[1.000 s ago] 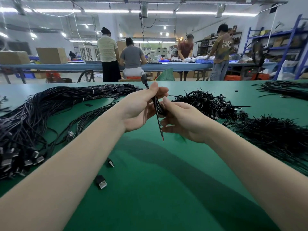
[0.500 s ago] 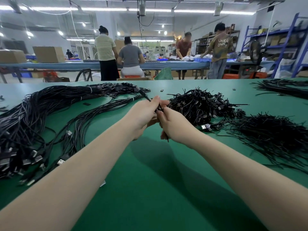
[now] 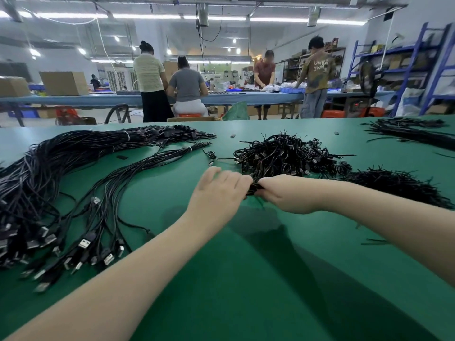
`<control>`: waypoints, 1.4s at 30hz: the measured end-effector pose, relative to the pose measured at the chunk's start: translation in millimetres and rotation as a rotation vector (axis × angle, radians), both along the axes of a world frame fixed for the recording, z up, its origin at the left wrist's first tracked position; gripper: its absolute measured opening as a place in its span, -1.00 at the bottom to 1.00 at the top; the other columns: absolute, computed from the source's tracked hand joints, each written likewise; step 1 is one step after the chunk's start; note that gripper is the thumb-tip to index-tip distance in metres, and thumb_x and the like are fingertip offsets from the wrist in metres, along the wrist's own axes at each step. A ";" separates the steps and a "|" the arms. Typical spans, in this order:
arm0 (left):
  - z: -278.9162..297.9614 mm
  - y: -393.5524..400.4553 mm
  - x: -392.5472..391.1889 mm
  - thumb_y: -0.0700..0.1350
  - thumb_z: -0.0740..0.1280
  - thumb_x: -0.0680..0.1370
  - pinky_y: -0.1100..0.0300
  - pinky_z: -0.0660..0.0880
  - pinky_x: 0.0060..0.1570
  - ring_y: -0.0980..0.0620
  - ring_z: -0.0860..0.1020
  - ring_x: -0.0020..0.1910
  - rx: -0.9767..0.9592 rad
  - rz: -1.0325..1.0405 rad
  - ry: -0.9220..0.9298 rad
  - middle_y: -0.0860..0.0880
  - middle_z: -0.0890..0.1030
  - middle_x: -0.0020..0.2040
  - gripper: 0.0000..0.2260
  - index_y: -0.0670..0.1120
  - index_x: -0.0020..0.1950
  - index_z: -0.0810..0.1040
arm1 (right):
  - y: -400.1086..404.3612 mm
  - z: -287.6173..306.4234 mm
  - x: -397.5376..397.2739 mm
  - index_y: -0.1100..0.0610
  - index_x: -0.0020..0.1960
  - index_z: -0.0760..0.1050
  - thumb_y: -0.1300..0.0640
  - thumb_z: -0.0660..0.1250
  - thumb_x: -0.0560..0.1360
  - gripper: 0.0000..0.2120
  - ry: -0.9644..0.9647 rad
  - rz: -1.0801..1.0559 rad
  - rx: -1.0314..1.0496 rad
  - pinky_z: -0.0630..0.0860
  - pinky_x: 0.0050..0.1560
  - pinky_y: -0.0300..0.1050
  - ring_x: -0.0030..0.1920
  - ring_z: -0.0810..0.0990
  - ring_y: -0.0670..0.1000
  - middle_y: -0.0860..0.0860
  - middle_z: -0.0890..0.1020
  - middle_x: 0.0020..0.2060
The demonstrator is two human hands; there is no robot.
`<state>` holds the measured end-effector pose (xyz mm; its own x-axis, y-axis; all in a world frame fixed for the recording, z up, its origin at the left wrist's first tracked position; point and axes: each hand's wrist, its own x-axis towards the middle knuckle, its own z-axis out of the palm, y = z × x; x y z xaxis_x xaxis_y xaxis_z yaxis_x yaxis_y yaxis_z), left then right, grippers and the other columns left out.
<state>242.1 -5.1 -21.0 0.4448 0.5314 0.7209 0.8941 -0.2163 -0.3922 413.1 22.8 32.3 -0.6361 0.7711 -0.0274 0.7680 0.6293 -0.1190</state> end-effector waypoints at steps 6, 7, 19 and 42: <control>0.7 -13.3 35.4 -0.20 0.20 0.23 0.28 0.14 -0.50 0.08 0.41 -0.63 -0.142 0.046 0.076 0.06 0.45 -0.52 -0.90 -0.03 -0.38 0.48 | -6.1 -11.3 36.3 0.08 -0.24 0.37 0.24 0.16 0.48 -0.86 -0.423 0.227 0.890 0.28 -0.34 -0.11 -0.42 0.50 0.05 -0.03 0.50 -0.40; 0.8 -14.9 39.4 -0.19 0.24 0.20 0.29 0.14 -0.50 0.08 0.43 -0.62 -0.203 0.063 0.067 0.06 0.46 -0.51 -0.91 -0.03 -0.37 0.48 | -6.2 -11.6 37.3 0.08 -0.25 0.41 0.25 0.14 0.43 -0.85 -0.423 0.255 1.012 0.28 -0.34 -0.12 -0.44 0.47 0.04 -0.03 0.48 -0.43; -20.0 5.3 14.6 0.04 -0.02 0.67 0.07 0.20 -0.37 -0.05 0.32 -0.38 -0.629 -0.133 -0.862 -0.04 0.38 -0.34 -0.68 -0.03 -0.26 0.13 | 37.0 16.9 135.1 -0.07 -0.05 0.62 -0.24 0.37 0.43 -0.74 -0.457 -0.634 0.230 0.52 -0.23 -0.13 -0.12 0.61 0.01 -0.10 0.59 -0.18; -17.8 16.9 4.7 0.01 0.07 0.66 0.22 0.24 -0.38 0.15 0.27 -0.49 -0.881 -0.344 -1.330 0.07 0.35 -0.35 -0.72 -0.06 -0.21 0.27 | 38.6 10.4 133.1 0.08 -0.19 0.64 0.14 0.43 0.44 -0.95 0.400 -0.574 0.420 0.54 -0.18 -0.13 -0.26 0.60 0.00 -0.01 0.63 -0.33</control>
